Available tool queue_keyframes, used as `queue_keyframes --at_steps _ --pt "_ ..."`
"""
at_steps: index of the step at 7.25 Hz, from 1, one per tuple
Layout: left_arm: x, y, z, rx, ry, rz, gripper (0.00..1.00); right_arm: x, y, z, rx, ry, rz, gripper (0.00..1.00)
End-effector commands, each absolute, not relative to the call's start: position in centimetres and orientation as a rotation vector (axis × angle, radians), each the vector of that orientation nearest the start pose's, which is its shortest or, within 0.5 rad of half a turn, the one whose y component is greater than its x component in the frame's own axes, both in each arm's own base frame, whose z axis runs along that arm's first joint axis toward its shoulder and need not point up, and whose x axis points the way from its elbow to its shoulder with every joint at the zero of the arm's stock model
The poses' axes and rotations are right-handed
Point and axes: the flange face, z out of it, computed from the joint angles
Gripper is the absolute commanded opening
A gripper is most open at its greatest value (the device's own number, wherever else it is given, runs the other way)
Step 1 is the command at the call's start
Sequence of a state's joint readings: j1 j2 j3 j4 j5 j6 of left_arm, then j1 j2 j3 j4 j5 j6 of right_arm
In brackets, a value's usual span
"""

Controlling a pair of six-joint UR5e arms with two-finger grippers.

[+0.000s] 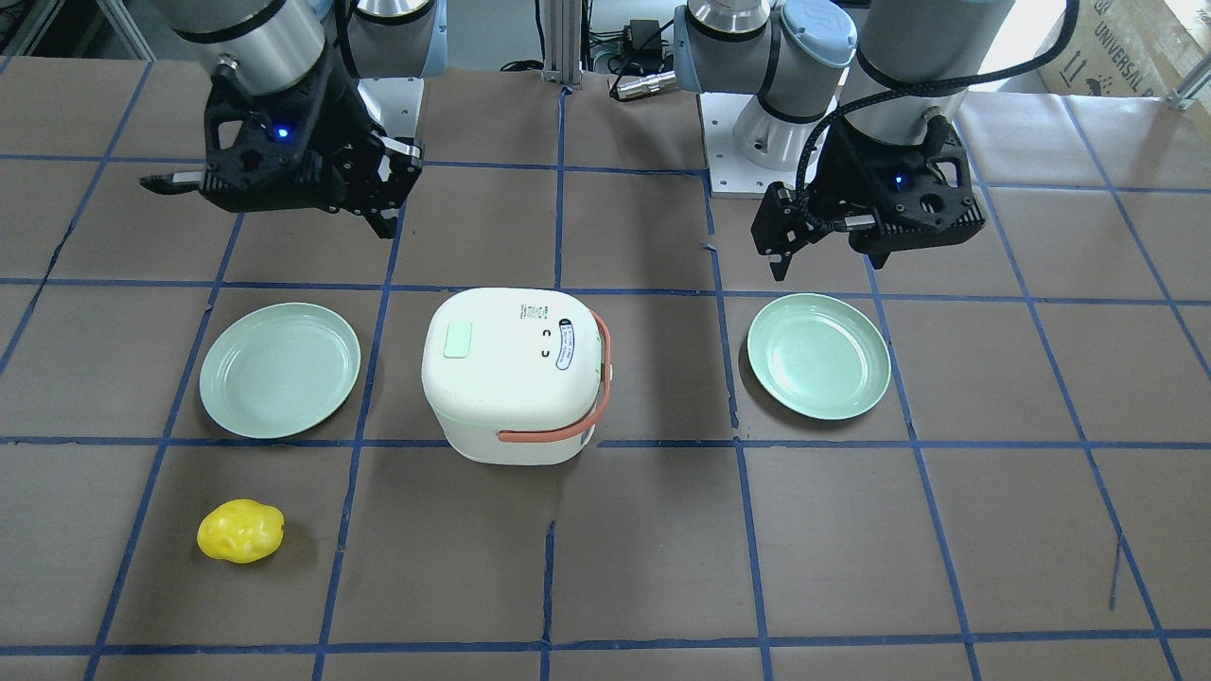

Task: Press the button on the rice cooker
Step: 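Move the right gripper over the rice cooker's green lid button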

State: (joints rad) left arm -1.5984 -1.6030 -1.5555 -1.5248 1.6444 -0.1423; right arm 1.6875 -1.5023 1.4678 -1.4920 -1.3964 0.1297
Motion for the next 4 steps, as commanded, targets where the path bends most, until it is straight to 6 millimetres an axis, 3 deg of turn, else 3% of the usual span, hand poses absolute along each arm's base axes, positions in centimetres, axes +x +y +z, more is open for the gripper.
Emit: queue_keyframes --at_steps 1,4 --pt "-14.0 -50.5 48.4 -0.178 3.065 -0.054 1.00 22.5 -51.1 46.9 0.026 2.980 0.106 0.07" --pt "-14.0 -50.5 48.4 -0.178 3.065 -0.054 1.00 24.4 -51.9 43.9 -0.037 2.995 0.092 0.07"
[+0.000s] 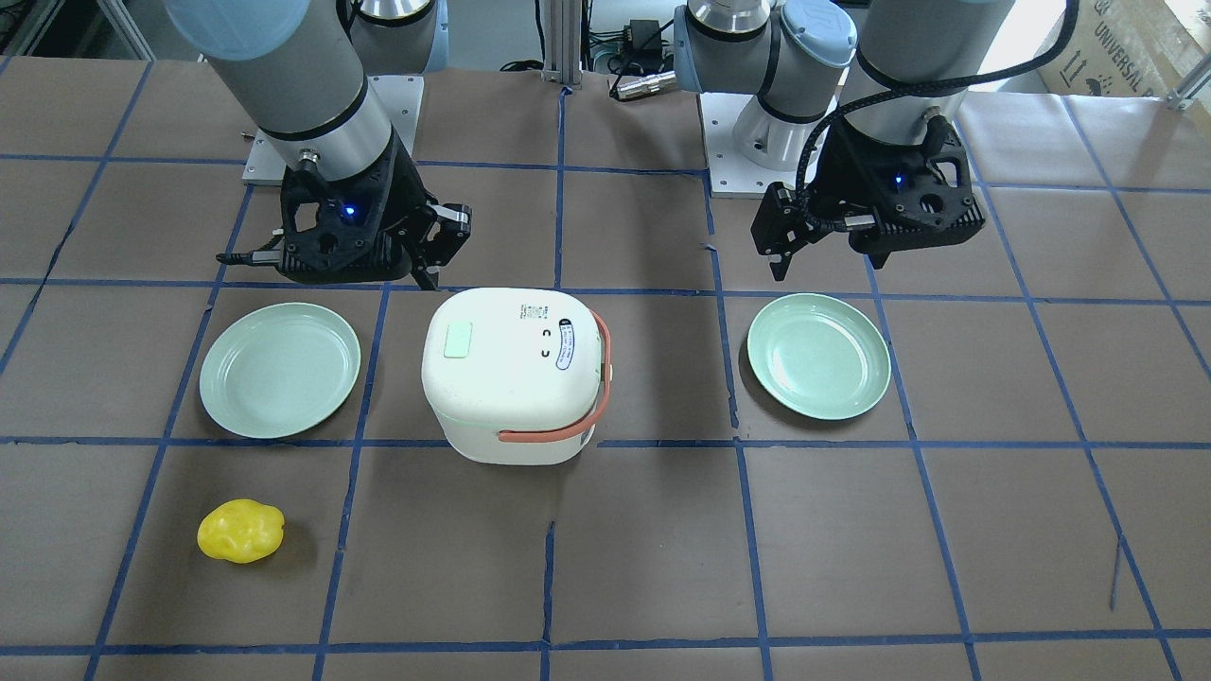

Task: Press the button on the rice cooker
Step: 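Move the right gripper over the rice cooker's green lid button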

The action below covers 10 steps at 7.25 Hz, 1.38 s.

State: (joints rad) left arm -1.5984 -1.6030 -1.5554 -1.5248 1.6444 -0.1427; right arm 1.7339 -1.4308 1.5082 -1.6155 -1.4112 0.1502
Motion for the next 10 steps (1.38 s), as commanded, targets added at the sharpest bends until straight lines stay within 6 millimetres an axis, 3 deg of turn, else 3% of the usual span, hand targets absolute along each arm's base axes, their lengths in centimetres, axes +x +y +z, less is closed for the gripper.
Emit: queue_keyframes --at_steps 1,5,10 --pt "-14.0 -50.5 48.4 -0.178 3.065 -0.054 1.00 25.5 -51.7 42.8 -0.068 2.999 0.105 0.07" --pt "-14.0 -50.5 48.4 -0.176 3.065 -0.054 1.00 25.4 -51.8 37.5 -0.127 3.048 0.058 0.07" --pt "-14.0 -50.5 48.4 -0.178 3.065 -0.054 1.00 25.2 -52.0 37.1 -0.023 3.043 0.034 0.07"
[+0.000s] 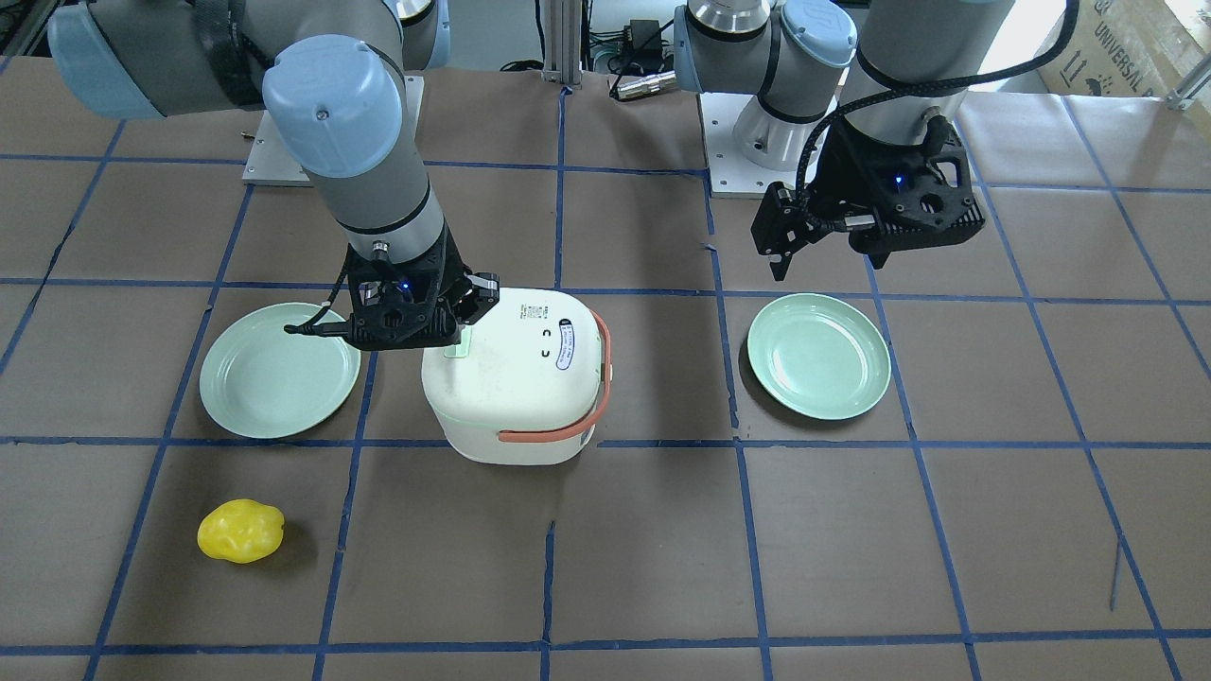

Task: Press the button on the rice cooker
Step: 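Press down on the green lid button with the right gripper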

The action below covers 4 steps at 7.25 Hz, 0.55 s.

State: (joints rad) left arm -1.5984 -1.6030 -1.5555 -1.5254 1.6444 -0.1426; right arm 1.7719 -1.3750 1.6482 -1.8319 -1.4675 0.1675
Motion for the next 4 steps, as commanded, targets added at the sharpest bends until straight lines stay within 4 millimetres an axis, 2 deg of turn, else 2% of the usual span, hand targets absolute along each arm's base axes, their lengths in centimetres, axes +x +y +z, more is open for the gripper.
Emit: queue_keyframes --at_steps 1,4 --pt "-14.00 -50.47 48.43 -0.178 3.065 -0.054 1.00 25.30 -52.24 37.26 -0.016 3.036 0.004 0.07" --pt "-14.00 -50.47 48.43 -0.176 3.065 -0.054 1.00 25.37 -52.48 36.65 0.046 3.035 0.016 0.07"
